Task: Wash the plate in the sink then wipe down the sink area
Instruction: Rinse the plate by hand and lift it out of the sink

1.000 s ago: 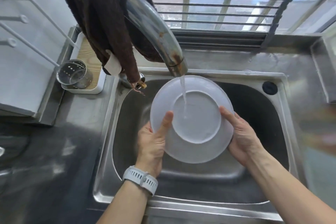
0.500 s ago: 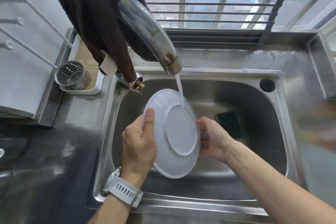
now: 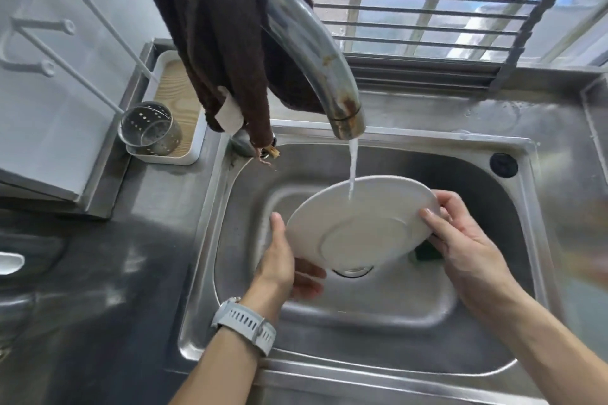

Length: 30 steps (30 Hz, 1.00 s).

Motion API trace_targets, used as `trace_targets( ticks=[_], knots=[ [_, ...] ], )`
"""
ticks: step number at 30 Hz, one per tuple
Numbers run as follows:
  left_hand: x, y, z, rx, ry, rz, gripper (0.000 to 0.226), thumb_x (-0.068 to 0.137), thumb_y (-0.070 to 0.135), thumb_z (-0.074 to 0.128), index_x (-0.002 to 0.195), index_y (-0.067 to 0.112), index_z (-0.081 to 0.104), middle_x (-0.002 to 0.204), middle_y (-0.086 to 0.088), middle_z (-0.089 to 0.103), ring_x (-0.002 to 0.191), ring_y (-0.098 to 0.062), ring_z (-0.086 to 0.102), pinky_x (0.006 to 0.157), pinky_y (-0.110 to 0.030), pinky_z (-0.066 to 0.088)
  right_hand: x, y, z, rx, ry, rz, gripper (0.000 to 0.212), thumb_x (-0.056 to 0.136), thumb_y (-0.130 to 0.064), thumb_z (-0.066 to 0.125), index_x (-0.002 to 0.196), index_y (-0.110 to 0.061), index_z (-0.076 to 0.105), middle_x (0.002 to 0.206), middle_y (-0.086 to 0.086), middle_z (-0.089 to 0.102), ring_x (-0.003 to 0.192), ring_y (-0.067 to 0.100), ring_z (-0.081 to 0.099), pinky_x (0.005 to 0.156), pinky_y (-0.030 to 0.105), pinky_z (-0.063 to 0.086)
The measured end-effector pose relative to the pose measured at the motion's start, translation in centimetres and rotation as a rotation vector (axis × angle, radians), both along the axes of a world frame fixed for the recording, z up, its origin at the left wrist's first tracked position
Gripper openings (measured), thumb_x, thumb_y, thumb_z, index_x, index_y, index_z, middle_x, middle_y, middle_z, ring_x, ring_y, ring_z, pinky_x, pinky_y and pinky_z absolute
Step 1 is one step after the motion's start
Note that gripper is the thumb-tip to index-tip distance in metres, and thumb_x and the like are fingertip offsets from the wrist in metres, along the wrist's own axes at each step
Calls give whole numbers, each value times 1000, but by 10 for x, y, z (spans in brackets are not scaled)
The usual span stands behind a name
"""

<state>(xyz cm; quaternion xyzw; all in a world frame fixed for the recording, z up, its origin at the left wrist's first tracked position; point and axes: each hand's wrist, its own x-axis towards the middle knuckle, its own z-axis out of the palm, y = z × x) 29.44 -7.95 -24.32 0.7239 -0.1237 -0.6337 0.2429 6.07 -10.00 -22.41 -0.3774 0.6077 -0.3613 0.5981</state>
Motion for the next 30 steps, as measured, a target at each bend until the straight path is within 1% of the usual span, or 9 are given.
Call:
trace_targets(
  ticks=[4,8,11,14,16,19,25,28,30],
  knots=[
    [8,-6,-1,-71,83,103,35,104,19,40,101,-1,68,71,-20,74,56,-28,71,48,-27,57,-7,-1,-5,88,-213,-45,21,105,-16,46,117,-18,63,112,4,67,109,15,61,97,39,54],
    [18,-2,-2,-138,-37,-4,31,92,-7,48,96,7,75,107,-19,75,84,-26,71,64,-27,59,-15,-4,-14,230,-294,-164,34,99,-8,43,121,-5,70,119,19,72,98,27,68,76,29,60],
    [24,1,-4,-212,-80,-100,38,85,3,60,118,21,67,116,-10,73,104,-25,71,89,-39,59,-16,-4,-27,239,-125,-144,28,98,-9,52,118,-13,70,111,16,75,92,26,73,69,32,59],
    [29,2,-3,-257,-180,-164,53,85,12,70,129,34,51,110,-2,74,103,-20,71,93,-45,57,-15,-6,-39,194,105,-49,38,94,-3,62,127,-22,61,110,6,76,97,22,74,82,40,60],
    [34,1,-5,-276,-303,-193,36,94,9,63,121,31,55,104,4,76,100,-17,72,94,-47,58,-15,-9,-42,155,179,8,40,92,-3,63,129,-18,60,104,0,78,93,16,76,82,38,61],
    [41,-1,-6,-329,-431,-281,15,95,19,62,103,31,64,93,9,78,93,-15,74,89,-50,60,-14,-12,-38,56,294,103,32,92,-3,64,118,-20,69,94,-5,80,81,8,75,64,21,56],
    [40,-6,8,-494,-760,-387,13,90,29,71,100,22,74,92,5,73,86,-14,69,83,-39,58,-21,-12,-32,-114,531,125,12,88,-18,76,97,-24,78,81,-7,75,76,12,74,75,35,64],
    [38,-4,15,-549,-812,-415,12,88,29,74,98,21,75,91,4,74,84,-13,69,82,-39,59,-28,-8,-25,-194,618,149,7,85,-20,78,84,-27,77,73,-12,74,69,1,70,70,15,56],
    [35,0,19,-578,-828,-428,10,86,26,77,95,24,71,85,9,73,80,-11,70,79,-37,59,-31,-3,-20,-241,683,158,6,83,-22,80,81,-27,76,72,-14,73,68,-1,68,66,12,52]
  ],
)
